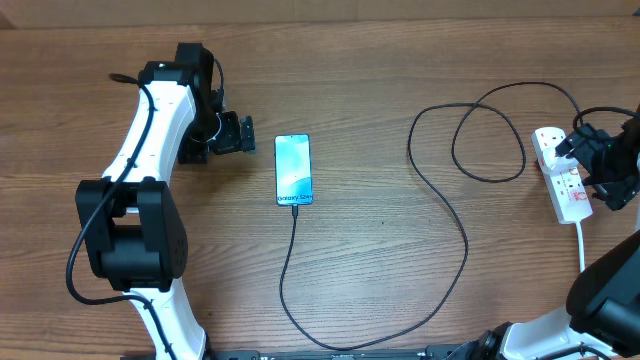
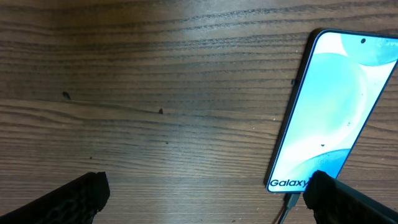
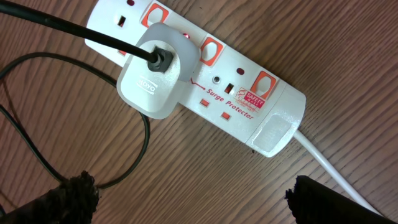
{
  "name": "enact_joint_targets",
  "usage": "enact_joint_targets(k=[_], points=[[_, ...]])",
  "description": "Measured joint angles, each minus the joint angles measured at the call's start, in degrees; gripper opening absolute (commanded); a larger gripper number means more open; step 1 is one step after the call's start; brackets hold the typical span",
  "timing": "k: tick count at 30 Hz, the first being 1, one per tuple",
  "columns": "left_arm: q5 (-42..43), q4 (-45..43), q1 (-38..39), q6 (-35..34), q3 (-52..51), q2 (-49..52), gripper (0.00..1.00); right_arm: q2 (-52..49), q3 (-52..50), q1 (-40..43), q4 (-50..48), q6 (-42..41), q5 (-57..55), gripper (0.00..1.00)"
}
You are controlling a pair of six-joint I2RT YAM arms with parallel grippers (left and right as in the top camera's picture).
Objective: Plug charger to phone and switch on socket
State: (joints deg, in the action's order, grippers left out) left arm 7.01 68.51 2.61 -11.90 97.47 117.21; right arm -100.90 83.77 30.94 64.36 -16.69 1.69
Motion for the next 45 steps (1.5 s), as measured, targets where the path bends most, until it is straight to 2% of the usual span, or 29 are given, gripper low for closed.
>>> enact_joint_targets(k=[13, 19, 25, 35, 38, 41, 45], points=[[0.0, 0.0, 0.0, 0.0, 0.0, 0.0, 1.0, 0.5, 0.0, 0.0, 0.0, 0.0, 0.0, 1.0], [0.0, 0.0, 0.0, 0.0, 0.0, 0.0, 1.0, 9.2, -0.1, -1.4, 0.0, 0.0, -0.1, 1.0], [0.0, 0.0, 0.0, 0.0, 0.0, 0.0, 1.0, 19.2, -0.1, -9.4, -0.1, 0.0, -0.2, 1.0], [0.0, 0.0, 0.0, 0.0, 0.0, 0.0, 1.0, 20.8, -0.1, -26.1, -0.3, 0.2, -0.3, 1.0], [0.0, 0.0, 0.0, 0.0, 0.0, 0.0, 1.0, 21.5, -1.8, -28.3, -3.7, 0.4, -1.4, 1.0], [0.0, 0.0, 0.0, 0.0, 0.0, 0.0, 0.99, 23.5, -8.3, -29.6, -10.4, 1.2, -2.0, 1.0], [-0.2, -0.1, 0.0, 0.0, 0.0, 0.0, 1.0, 26.4, -31.3, -30.2, -35.3, 4.9, 1.3, 1.0]])
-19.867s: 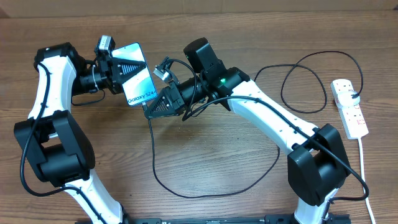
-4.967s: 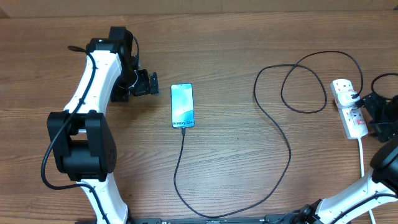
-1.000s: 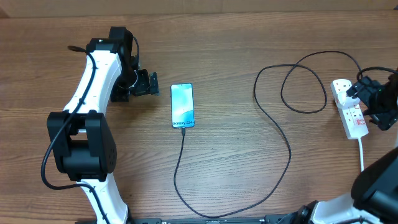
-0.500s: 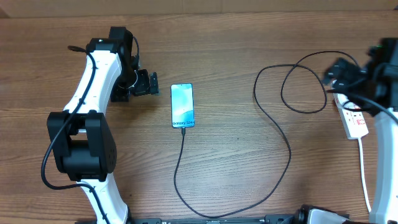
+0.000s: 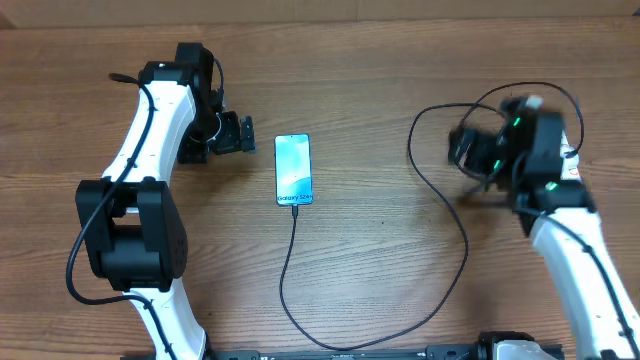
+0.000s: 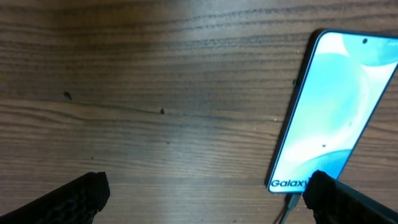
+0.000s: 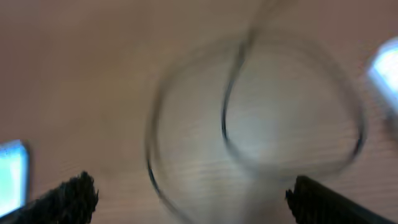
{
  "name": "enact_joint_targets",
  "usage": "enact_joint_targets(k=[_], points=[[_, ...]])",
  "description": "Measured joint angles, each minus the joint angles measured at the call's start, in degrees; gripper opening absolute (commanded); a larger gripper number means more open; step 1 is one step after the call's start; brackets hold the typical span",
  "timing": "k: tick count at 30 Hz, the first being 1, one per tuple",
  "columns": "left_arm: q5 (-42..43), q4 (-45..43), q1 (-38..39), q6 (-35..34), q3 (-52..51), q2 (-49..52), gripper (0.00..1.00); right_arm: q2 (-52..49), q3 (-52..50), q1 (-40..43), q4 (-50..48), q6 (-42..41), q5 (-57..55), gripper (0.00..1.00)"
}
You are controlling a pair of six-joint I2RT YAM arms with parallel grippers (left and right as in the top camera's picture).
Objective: Plug charger to phone and switch on socket
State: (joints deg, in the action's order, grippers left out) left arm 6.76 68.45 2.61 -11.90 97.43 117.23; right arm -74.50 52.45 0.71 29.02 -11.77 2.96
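The phone [image 5: 293,168] lies screen up mid-table, lit blue, with the black charger cable [image 5: 440,200] plugged into its lower end. In the left wrist view the phone [image 6: 336,112] sits at the right, with the plug [image 6: 291,200] just below it. My left gripper [image 5: 238,134] rests open just left of the phone, holding nothing. My right gripper [image 5: 468,150] hangs open over the cable loop [image 7: 227,118], in a blurred view. The power strip is mostly hidden under the right arm.
The cable runs from the phone down toward the front edge, then curves up to the loop at the right. A white blur [image 7: 385,68] shows at the right wrist view's right edge. Bare wood [image 5: 370,100] lies between the phone and the loop.
My right arm has moved left from over the power strip to above the cable loop, and its view is now blurred. The left arm, phone and cable are as they were.
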Motion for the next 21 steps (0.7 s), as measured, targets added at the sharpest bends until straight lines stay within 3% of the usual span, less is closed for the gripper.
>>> enact_joint_targets(k=[5, 10, 14, 21], points=[[0.0, 0.1, 0.0, 0.0, 0.0, 0.0, 0.99, 3.9, -22.2, 0.0, -27.4, 1.8, 4.7, 1.0], [0.0, 0.1, 0.0, 0.0, 0.0, 0.0, 1.0, 8.9, -36.3, 0.0, -40.9, 2.5, 6.1, 1.0], [0.0, 0.0, 0.0, 0.0, 0.0, 0.0, 1.0, 13.3, -43.7, 0.0, -44.9, 2.7, 6.4, 1.0], [0.0, 0.1, 0.0, 0.0, 0.0, 0.0, 0.99, 23.8, -51.4, 0.0, -43.0, 2.8, 6.8, 1.0]])
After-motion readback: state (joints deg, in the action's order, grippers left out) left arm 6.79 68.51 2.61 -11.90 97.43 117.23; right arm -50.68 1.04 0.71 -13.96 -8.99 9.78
